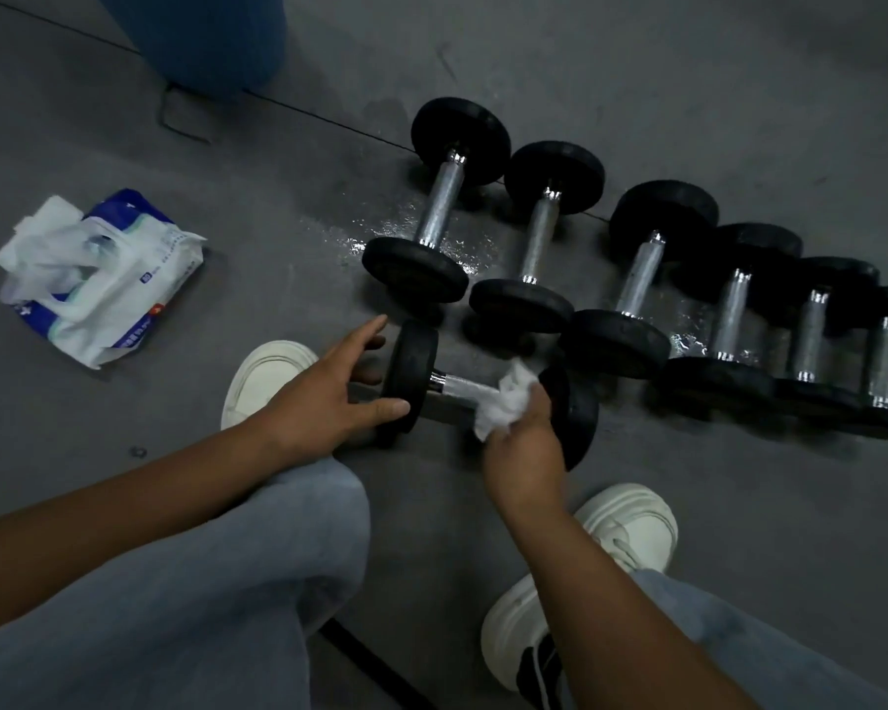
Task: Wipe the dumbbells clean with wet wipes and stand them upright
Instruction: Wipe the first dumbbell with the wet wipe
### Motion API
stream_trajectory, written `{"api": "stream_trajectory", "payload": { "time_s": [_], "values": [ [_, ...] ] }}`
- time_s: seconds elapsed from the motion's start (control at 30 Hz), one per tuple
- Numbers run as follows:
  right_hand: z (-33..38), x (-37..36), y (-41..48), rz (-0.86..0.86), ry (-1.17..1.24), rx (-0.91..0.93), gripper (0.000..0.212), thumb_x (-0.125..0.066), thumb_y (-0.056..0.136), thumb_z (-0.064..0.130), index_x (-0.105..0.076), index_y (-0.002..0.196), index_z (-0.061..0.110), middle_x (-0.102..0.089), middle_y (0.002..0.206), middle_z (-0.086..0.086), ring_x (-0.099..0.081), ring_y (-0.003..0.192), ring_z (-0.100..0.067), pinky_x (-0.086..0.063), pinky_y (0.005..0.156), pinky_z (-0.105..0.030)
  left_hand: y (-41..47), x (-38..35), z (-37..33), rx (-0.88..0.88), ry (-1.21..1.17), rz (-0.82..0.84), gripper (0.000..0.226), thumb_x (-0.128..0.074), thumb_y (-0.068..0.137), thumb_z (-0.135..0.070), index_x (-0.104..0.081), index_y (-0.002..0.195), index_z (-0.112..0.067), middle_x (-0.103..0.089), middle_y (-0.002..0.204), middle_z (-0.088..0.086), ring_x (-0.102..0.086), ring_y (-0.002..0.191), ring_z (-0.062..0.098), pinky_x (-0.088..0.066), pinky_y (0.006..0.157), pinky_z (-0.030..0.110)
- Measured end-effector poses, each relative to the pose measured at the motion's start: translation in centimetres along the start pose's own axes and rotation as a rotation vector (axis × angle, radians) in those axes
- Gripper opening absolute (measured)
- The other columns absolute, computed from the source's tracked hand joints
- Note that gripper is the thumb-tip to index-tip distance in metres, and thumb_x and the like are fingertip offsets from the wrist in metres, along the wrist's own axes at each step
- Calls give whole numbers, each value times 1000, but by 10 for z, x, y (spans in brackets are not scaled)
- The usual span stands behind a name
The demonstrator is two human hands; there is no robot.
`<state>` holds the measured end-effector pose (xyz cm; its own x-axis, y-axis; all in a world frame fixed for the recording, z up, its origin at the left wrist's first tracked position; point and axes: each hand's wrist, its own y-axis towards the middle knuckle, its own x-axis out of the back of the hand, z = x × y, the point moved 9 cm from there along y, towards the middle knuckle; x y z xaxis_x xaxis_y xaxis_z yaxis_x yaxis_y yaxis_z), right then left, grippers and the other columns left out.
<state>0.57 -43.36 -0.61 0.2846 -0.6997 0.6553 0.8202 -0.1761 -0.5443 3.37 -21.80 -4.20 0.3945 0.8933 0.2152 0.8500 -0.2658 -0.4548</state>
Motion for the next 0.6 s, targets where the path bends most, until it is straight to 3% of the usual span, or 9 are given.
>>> {"api": "stream_trajectory", "payload": {
  "time_s": [0.07,0.13,0.2,0.27,0.33,0.37,0.43,0.5,0.6],
  "values": [
    [-1,-8,-1,64,101,-30,47,-42,97,20,-29,141,29,-58,85,4,-55,66,-8,-40,64,-23,1,-2,-2,2,41,30,93,-77,67,-66,-15,137,-69,-36,149,-18,-52,124,-2,-49,103,36],
    [5,-21,-9,194,-14,-11,62,-47,93,17,-20,147,31,-59,91,-1,-61,79,-20,-42,68,-25,1,-4,-6,-1,102,58,97,-76,71,-63,-14,146,-59,-32,154,-13,-48,128,3,-45,106,35],
    [-6,-4,-4,18,-66,-84,60,-48,93,14,-24,146,26,-57,98,-2,-61,90,-25,-40,72,-25,1,-2,-15,-25,229,80,99,-74,76,-55,-13,153,-45,-27,157,-7,-44,132,6,-42,107,32],
    [-11,1,-5,-45,102,-159,51,-49,94,16,-31,142,21,-57,97,-2,-57,80,-21,-40,67,-25,5,-3,-35,-130,441,130,98,-73,80,-52,-12,156,-37,-21,159,-6,-38,138,11,-39,111,35],
    [0,-21,-8,122,221,-152,52,-48,98,22,-30,146,22,-59,95,-8,-54,72,-19,-43,63,-24,10,-10,-58,-243,709,217,95,-72,84,-48,-15,157,-28,-13,163,-4,-31,144,16,-33,114,32],
    [9,-29,-9,189,148,-82,55,-47,98,22,-25,148,25,-61,101,-12,-57,76,-21,-45,67,-26,13,-14,-67,-264,829,260,93,-71,86,-46,-15,158,-24,-10,165,-3,-28,146,19,-32,114,31],
    [3,-17,-4,44,60,-88,58,-45,96,16,-21,149,26,-63,111,-16,-59,85,-26,-44,73,-28,16,-21,-77,-236,1014,329,93,-66,90,-46,-10,158,-18,-1,166,-1,-26,147,22,-31,113,31],
    [-11,-7,-5,-45,173,-169,59,-44,94,11,-23,148,25,-62,112,-16,-56,85,-27,-40,73,-28,18,-27,-81,-164,1159,404,99,-64,89,-50,0,158,-17,9,166,1,-25,148,23,-34,111,33],
    [16,-33,-11,190,220,11,64,-43,94,10,-20,150,30,-57,125,-13,-58,109,-30,-47,85,-29,24,-30,-82,-61,1333,491,127,-75,74,-57,12,156,-15,16,165,3,-26,147,26,-42,107,38]
  ]
}}
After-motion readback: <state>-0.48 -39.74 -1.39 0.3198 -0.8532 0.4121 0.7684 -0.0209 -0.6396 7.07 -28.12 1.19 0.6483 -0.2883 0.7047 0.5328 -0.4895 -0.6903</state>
